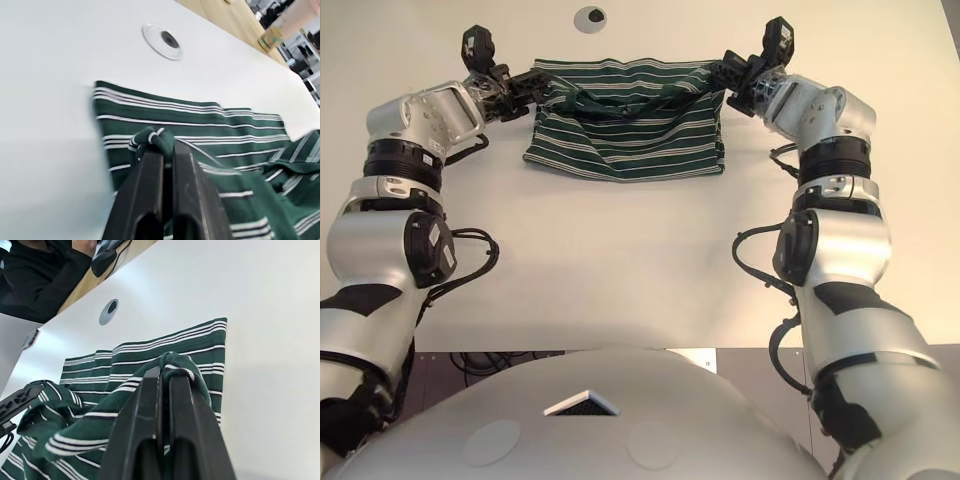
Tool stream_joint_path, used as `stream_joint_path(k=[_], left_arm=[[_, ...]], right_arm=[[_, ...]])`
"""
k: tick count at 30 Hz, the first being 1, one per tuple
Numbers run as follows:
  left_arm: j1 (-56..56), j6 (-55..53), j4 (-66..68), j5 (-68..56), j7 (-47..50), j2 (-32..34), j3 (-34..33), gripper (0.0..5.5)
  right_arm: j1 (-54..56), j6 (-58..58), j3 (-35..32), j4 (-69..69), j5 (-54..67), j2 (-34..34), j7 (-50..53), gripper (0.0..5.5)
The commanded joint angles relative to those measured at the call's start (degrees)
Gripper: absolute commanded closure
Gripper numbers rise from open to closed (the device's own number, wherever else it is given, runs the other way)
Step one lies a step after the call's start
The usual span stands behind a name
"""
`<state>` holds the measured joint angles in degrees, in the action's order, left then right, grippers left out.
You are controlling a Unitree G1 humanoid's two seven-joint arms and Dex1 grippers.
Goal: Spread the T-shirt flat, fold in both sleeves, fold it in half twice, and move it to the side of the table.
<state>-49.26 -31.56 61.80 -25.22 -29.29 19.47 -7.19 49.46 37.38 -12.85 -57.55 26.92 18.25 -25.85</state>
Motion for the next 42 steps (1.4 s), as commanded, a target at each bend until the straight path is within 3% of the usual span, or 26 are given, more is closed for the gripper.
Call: stream_joint_path(k=[1,3,4,12,16,18,21,25,29,32,37,42], left_arm=[[-3.54,3.89,5.33,1.99,1.77,-1.58,-2.50,5.49],[-4.11,5.19,6.87,2.81,2.51,-1.99,-3.31,5.49],[-4.23,5.68,7.38,3.18,2.88,-2.11,-3.70,5.18],[-6.52,5.75,10.25,2.79,7.42,-1.87,-9.07,4.23],[-10.23,13.75,12.24,-1.73,21.19,0.15,-18.59,4.23],[-11.17,15.85,12.52,-0.88,23.05,0.58,-19.27,4.23],[-11.02,17.20,12.21,3.16,21.15,1.06,-16.40,4.23],[-7.46,15.76,6.35,10.39,5.72,1.76,-6.95,4.23],[3.97,6.19,-17.34,12.45,-4.88,2.87,2.05,4.23],[15.63,-0.78,-39.51,14.77,-6.09,5.69,8.44,4.23],[27.22,-9.52,-64.28,14.85,-2.32,6.97,9.88,4.23],[32.89,-11.32,-67.96,17.38,-0.86,6.30,14.97,4.23]], right_arm=[[3.13,-2.86,-0.11,-4.58,-2.62,-1.62,1.04,5.50],[4.02,-4.42,-0.47,-6.64,-3.55,-2.11,1.84,5.50],[4.56,-5.19,-0.68,-7.61,-3.98,-2.46,2.06,5.50],[9.02,-8.79,-4.47,-11.92,-4.01,-3.40,3.54,4.32],[12.94,-18.31,-11.07,-14.17,-1.76,-2.46,11.73,4.32],[13.92,-20.81,-12.14,-14.69,-1.97,-1.94,13.00,4.32],[13.37,-22.44,-8.45,-13.78,-6.10,-1.69,8.26,4.32],[7.88,-21.09,1.63,-6.51,-12.45,-1.47,-9.61,4.32],[0.48,-18.95,9.50,5.85,-15.33,-0.83,-21.02,4.32],[-3.13,-18.48,11.46,12.74,-15.63,-2.05,-21.17,4.32],[-7.64,-17.06,13.40,18.74,-15.62,-3.05,-19.98,4.32],[-10.00,-15.47,13.78,21.93,-15.12,-3.70,-18.02,4.32]])
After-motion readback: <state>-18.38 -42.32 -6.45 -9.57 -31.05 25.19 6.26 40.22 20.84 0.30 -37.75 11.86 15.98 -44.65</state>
